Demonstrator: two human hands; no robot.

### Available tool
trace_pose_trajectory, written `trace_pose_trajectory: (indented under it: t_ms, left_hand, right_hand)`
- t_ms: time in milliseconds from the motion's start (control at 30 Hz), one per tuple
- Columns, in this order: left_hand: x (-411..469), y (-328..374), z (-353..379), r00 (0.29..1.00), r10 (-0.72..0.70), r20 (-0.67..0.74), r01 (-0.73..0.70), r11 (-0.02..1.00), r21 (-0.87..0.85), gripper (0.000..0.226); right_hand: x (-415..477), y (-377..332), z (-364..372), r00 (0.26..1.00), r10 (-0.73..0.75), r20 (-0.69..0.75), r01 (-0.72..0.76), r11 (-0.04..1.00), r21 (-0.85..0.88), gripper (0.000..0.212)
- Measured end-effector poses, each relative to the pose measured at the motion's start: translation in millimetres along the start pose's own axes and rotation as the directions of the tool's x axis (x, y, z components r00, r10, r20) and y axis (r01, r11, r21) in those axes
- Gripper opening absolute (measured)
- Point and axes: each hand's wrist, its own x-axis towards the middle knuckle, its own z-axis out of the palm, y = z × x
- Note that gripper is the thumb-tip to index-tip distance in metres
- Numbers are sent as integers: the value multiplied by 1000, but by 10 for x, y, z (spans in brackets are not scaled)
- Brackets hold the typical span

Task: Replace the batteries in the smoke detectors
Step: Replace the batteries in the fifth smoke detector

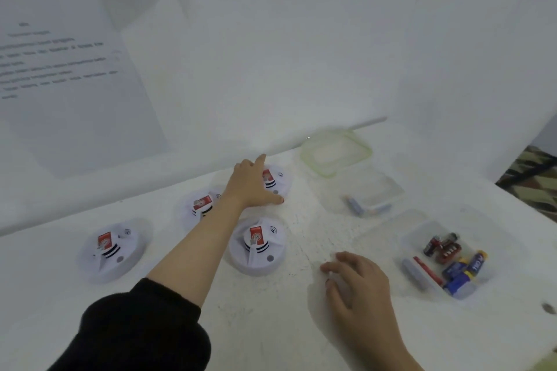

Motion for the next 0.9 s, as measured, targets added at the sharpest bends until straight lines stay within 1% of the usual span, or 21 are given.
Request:
trace_pose_trajectory:
  t_ms: [67,133,167,233,300,400,500,567,633,667,700,733,767,800,833,867,900]
  left_hand:
    - [-20,-34,-6,1000,11,1,-11,998,-69,103]
    - [-80,-39,-50,999,18,-28,-24,976,-215,98]
    - [-114,-31,-87,999,15,-45,-28,949,-314,92]
    - [-180,-16,-179,997,18,-76,-54,863,-502,78]
    - [-278,4,-283,995,43,-95,-93,775,-625,67]
    - [-498,55,-398,994,62,-95,-111,698,-708,63]
    - [-784,123,-436,988,119,-100,-151,587,-795,70]
    - [-988,163,-430,984,147,-105,-169,545,-821,72]
    - [-1191,205,-396,977,186,-107,-191,522,-831,72]
    - [-1288,221,-370,974,202,-104,-195,509,-838,72]
    - [-1381,234,-336,970,221,-97,-199,501,-843,74]
    - [-1469,245,-298,967,240,-89,-201,497,-844,78]
    - [-1555,252,-257,963,257,-82,-204,496,-844,83]
    - [-1633,252,-211,960,271,-74,-203,488,-849,88]
    - [-1706,253,-162,958,278,-67,-199,481,-854,90]
    - [-1780,258,-117,959,278,-61,-194,484,-853,89]
    - [-1851,263,-76,960,273,-58,-191,494,-848,88]
  right_hand:
    - [17,16,16,1000,10,3,-10,1000,7,30]
    - [25,19,29,1000,27,12,-27,1000,10,31]
    - [23,16,33,999,32,15,-32,999,8,31]
    - [17,5,31,999,40,24,-40,999,6,31]
    - [15,-8,18,998,46,39,-47,999,13,32]
    - [17,-31,-8,997,56,46,-57,998,14,34]
    - [26,-69,-60,995,84,54,-87,995,53,34]
    - [33,-124,-108,997,55,58,-63,988,140,30]
    - [43,-186,-167,996,34,84,-56,960,274,29]
    - [58,-228,-200,993,33,112,-73,927,367,29]
    - [70,-281,-242,987,48,156,-120,863,490,29]
    - [101,-336,-275,973,69,222,-198,742,640,31]
    - [115,-376,-321,947,80,312,-299,573,763,43]
    - [159,-427,-333,913,69,403,-393,421,818,62]
    - [186,-461,-351,882,27,470,-453,316,833,80]
    - [207,-484,-359,855,-3,519,-500,260,826,90]
    - [223,-498,-368,828,-12,561,-543,231,807,95]
